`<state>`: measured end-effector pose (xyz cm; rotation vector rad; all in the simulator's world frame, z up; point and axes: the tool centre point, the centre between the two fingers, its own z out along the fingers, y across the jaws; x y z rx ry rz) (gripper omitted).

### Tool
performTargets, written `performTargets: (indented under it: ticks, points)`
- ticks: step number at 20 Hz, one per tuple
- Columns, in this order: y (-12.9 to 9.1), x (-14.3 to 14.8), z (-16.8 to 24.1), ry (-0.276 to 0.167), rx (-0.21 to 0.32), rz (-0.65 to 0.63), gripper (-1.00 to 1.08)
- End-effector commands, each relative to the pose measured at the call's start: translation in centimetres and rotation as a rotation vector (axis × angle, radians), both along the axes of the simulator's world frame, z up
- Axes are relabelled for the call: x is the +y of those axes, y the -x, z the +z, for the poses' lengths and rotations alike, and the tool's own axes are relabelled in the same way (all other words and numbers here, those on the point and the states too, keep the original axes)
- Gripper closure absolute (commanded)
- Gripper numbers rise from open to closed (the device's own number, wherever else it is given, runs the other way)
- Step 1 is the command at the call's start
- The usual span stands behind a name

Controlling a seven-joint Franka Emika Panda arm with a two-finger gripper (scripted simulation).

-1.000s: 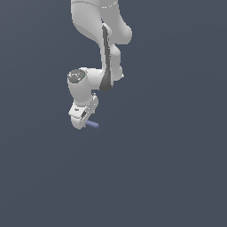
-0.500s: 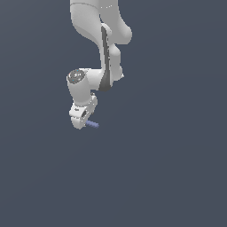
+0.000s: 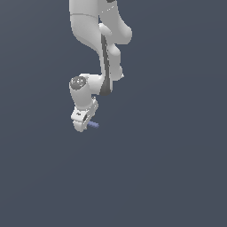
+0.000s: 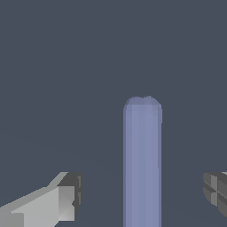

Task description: Pick up the object and move it to a goal position.

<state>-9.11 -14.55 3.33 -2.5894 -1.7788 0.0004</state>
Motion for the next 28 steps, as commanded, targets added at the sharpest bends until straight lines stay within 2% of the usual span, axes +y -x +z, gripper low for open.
performTargets:
  ticks: [1, 7, 8, 20, 28]
  points:
    - [0.0, 0.0, -1.0, 0.000, 0.000, 0.001, -0.92]
    - [0.0, 0.0, -2.0, 0.000, 0.000, 0.001, -0.92]
    - [0.0, 0.0, -2.0, 0.000, 0.000, 0.001, 1.08]
    - [-0.1, 0.1, -1.9, 0.000, 0.000, 0.001, 1.08]
    - [-0.5, 3.5, -1.5, 0.000, 0.000, 0.001, 1.08]
